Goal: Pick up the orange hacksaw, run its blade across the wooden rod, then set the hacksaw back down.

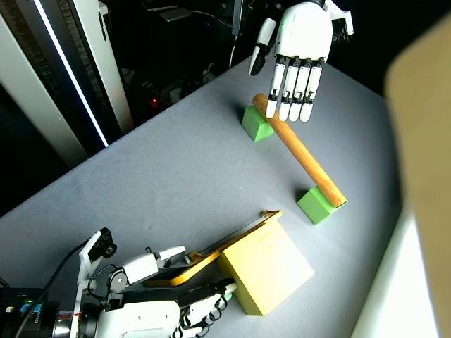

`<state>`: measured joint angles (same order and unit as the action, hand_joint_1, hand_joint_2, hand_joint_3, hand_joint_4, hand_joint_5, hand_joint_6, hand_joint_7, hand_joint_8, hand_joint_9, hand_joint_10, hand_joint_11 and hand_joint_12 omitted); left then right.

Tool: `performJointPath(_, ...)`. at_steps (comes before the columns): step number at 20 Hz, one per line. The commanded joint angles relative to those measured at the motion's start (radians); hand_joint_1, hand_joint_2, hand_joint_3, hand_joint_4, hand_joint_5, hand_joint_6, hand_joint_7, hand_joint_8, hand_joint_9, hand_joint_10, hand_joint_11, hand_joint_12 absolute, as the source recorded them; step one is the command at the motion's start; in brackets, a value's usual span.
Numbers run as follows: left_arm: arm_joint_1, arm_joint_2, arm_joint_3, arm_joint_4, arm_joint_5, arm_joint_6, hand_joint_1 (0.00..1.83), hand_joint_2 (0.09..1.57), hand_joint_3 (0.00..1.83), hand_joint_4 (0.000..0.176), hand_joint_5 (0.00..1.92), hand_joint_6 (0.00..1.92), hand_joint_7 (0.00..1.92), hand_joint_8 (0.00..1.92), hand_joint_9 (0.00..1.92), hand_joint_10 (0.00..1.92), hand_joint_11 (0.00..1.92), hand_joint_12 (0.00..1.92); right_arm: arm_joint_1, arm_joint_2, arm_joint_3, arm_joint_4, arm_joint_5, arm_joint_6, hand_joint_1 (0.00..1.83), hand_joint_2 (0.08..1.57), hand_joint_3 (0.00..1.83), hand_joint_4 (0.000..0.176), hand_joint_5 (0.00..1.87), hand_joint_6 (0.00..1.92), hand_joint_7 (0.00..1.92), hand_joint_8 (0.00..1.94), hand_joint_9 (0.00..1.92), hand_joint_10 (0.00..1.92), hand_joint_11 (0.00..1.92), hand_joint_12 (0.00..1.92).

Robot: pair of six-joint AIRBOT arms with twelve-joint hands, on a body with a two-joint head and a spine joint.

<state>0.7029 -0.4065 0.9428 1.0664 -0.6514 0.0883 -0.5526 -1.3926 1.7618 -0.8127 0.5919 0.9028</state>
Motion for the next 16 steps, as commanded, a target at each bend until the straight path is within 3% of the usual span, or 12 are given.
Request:
performJointPath(1, -0.011, 0.012, -0.002, -0.043, -0.036, 0.002, 0.13, 1.32, 0.00, 0.000, 0.07, 0.00, 0.07, 0.00, 0.04, 0.00, 0.02, 0.01, 0.017, -0.013, -0.001, 0.044, 0.055, 0.003, 1.00, 1.14, 0.00, 0.000, 0.27, 0.00, 0.26, 0.00, 0.29, 0.00, 0.00, 1.02)
performJointPath(3, -0.005, 0.014, -0.004, -0.042, -0.002, 0.001, 0.12, 1.32, 0.00, 0.000, 0.06, 0.00, 0.06, 0.00, 0.03, 0.00, 0.00, 0.00, 0.018, -0.015, -0.001, 0.044, 0.053, 0.003, 0.99, 1.14, 0.00, 0.000, 0.27, 0.00, 0.27, 0.01, 0.29, 0.00, 0.00, 1.02)
performJointPath(6, 0.013, 0.014, 0.001, 0.050, 0.013, -0.054, 0.13, 1.31, 0.00, 0.000, 0.06, 0.00, 0.05, 0.00, 0.03, 0.00, 0.00, 0.00, 0.022, -0.016, -0.001, 0.045, 0.051, 0.003, 1.00, 1.14, 0.00, 0.000, 0.28, 0.00, 0.26, 0.01, 0.29, 0.00, 0.00, 0.99)
performJointPath(11, 0.026, 0.019, 0.002, 0.050, 0.040, -0.073, 0.13, 1.31, 0.00, 0.000, 0.09, 0.00, 0.08, 0.01, 0.06, 0.01, 0.02, 0.01, 0.023, -0.015, -0.001, 0.049, 0.055, 0.006, 1.06, 1.12, 0.00, 0.000, 0.42, 0.01, 0.42, 0.01, 0.42, 0.01, 0.10, 1.07)
performJointPath(14, 0.033, 0.024, 0.003, 0.059, 0.021, -0.082, 0.17, 1.31, 0.00, 0.000, 0.11, 0.01, 0.08, 0.00, 0.06, 0.00, 0.02, 0.02, 0.024, -0.015, -0.001, 0.059, 0.056, 0.003, 1.15, 1.14, 0.00, 0.000, 0.69, 0.01, 0.74, 0.01, 0.74, 0.03, 0.39, 0.99)
performJointPath(15, 0.034, 0.026, 0.005, 0.097, 0.011, -0.109, 0.14, 1.32, 0.00, 0.000, 0.08, 0.00, 0.05, 0.00, 0.03, 0.00, 0.00, 0.00, 0.023, -0.016, -0.001, 0.073, 0.056, -0.008, 1.17, 1.16, 0.00, 0.000, 0.77, 0.01, 0.83, 0.01, 0.85, 0.05, 0.47, 1.01)
performJointPath(16, 0.037, 0.027, 0.010, 0.126, -0.007, -0.126, 0.13, 1.32, 0.00, 0.000, 0.09, 0.00, 0.05, 0.00, 0.03, 0.00, 0.01, 0.01, 0.024, -0.016, -0.001, 0.080, 0.056, -0.014, 1.20, 1.21, 0.00, 0.000, 0.78, 0.95, 0.93, 0.92, 0.95, 0.08, 0.48, 1.08)
